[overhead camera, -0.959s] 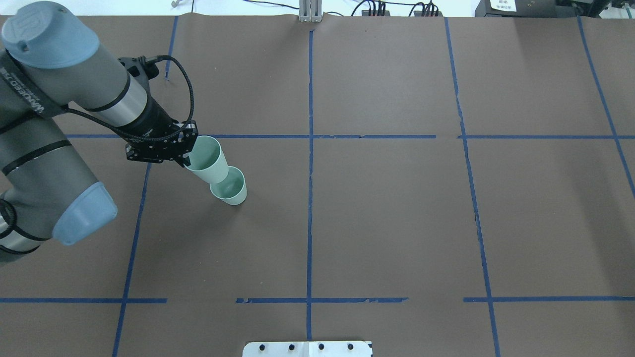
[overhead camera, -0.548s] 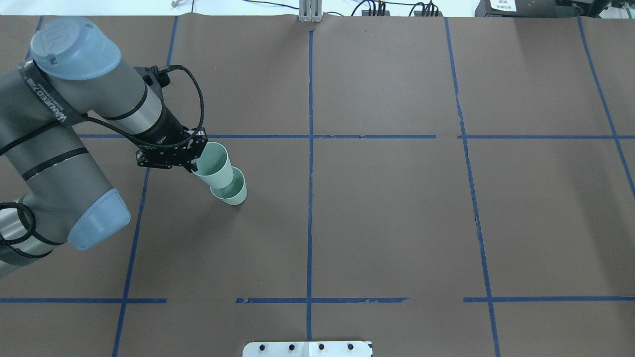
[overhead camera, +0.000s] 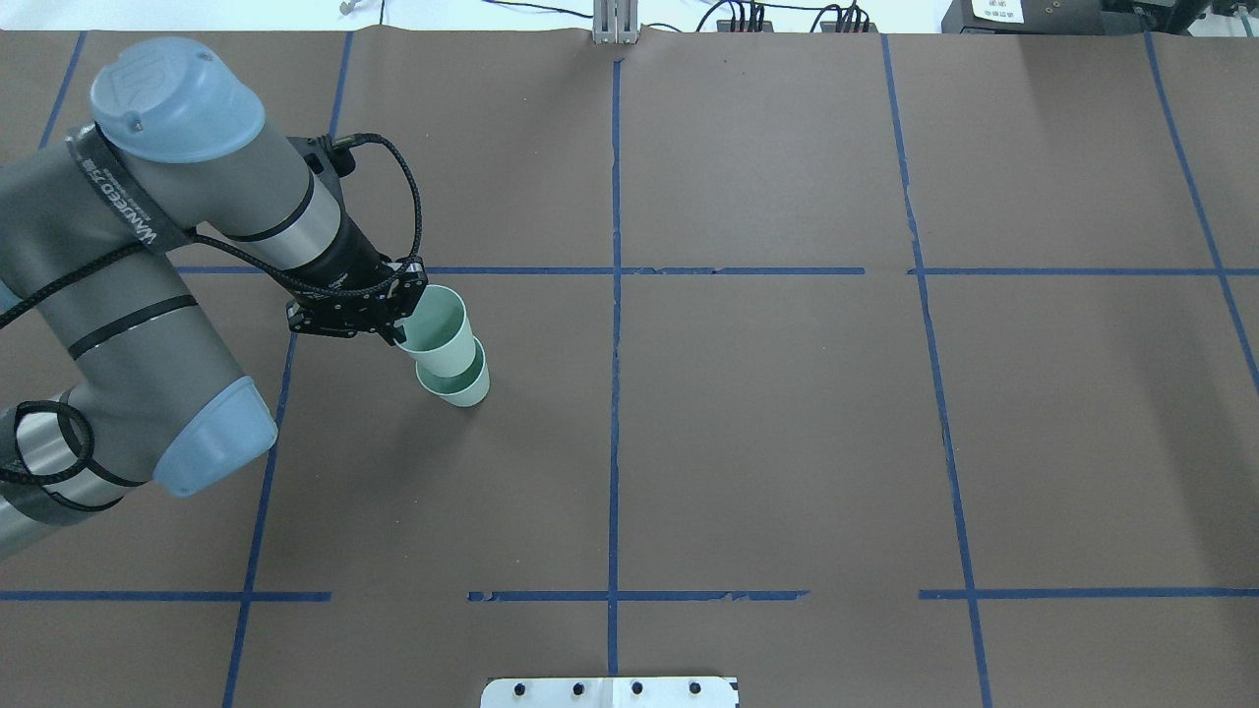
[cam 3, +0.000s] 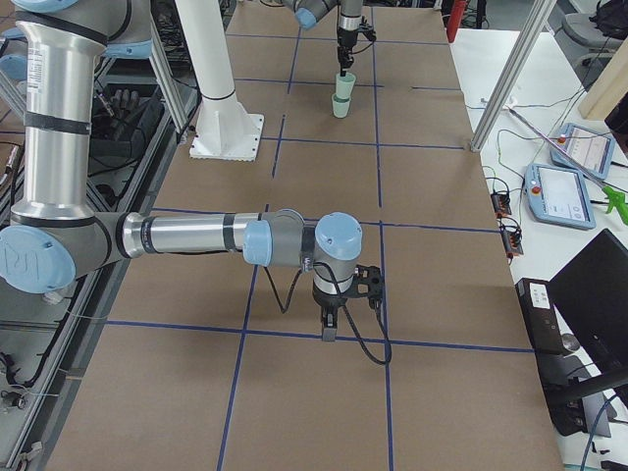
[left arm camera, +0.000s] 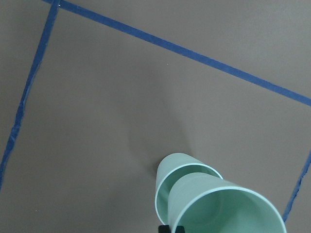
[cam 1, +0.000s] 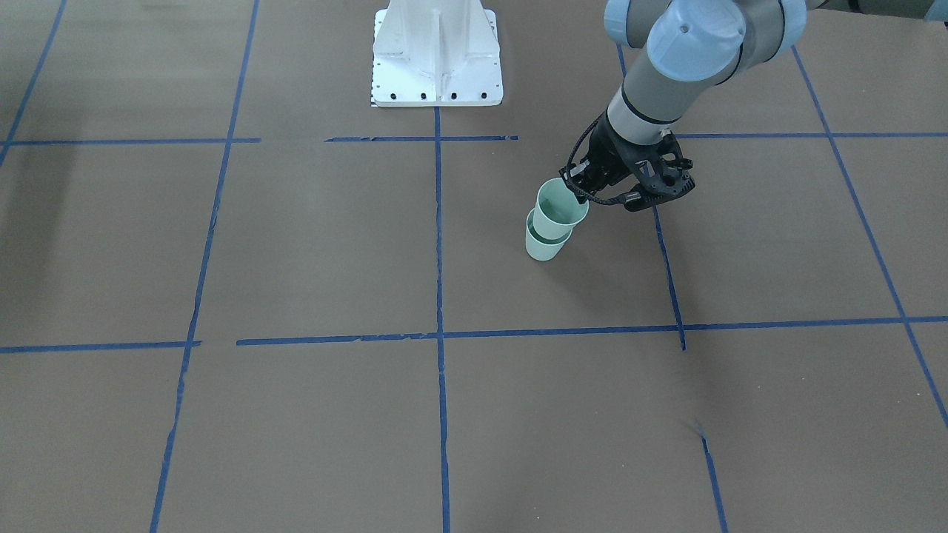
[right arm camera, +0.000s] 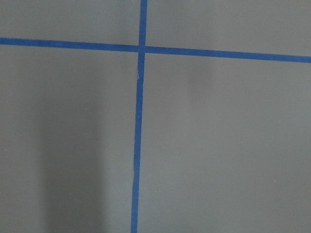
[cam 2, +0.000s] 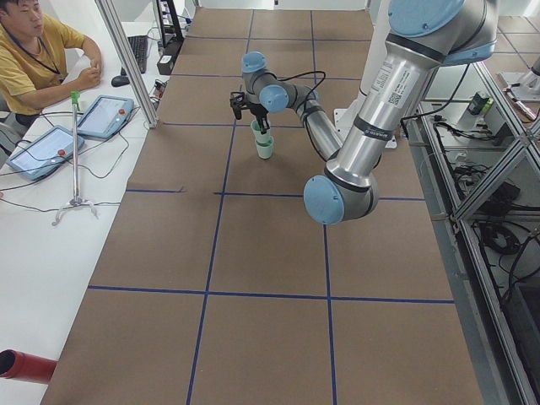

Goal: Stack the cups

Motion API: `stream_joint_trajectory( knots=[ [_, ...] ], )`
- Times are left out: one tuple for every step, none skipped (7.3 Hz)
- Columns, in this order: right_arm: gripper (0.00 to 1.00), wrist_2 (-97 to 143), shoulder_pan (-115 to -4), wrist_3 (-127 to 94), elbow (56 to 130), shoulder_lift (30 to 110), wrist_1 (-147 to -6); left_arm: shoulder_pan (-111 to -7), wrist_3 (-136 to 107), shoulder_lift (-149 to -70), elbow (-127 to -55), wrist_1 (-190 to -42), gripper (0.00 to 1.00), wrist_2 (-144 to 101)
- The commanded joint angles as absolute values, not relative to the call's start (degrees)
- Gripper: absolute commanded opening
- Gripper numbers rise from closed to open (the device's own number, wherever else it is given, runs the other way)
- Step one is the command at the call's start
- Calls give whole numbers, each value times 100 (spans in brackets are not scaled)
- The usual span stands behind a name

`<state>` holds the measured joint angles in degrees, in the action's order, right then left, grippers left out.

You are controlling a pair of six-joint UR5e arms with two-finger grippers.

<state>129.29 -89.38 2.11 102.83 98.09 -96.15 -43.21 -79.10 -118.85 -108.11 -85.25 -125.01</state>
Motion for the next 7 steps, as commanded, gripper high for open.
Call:
stream_joint_trajectory(
  knots=[
    [100, 12929, -8930, 211, 10283, 9809, -9615, -4315, -7910, -11900, -10767, -8525, 0, -12498],
    [100, 12929, -8930, 211, 10283, 9809, -9615, -4315, -7980, -11892, -10775, -8534, 99, -12350],
    [100, 12929, -8938, 211, 10283, 9809, -9615, -4289, -8181, -11900, -10775, -8560, 100, -12244],
    [100, 12929, -8938, 211, 10283, 9809, -9615, -4289, -8183, -11900, -10801, -8569, 100, -12243],
    [100, 12929, -8930, 211, 10283, 9809, -9615, -4289, -8148, -11892, -10845, -8569, 100, -12252],
    [100, 12929, -8938, 211, 10283, 9809, -9615, -4306, -8113, -11831, -10915, -8569, 100, -12252],
    [100, 12929, -8938, 211, 10283, 9809, -9615, -4359, -7877, -11752, -11020, -8569, 100, -12252]
  ],
)
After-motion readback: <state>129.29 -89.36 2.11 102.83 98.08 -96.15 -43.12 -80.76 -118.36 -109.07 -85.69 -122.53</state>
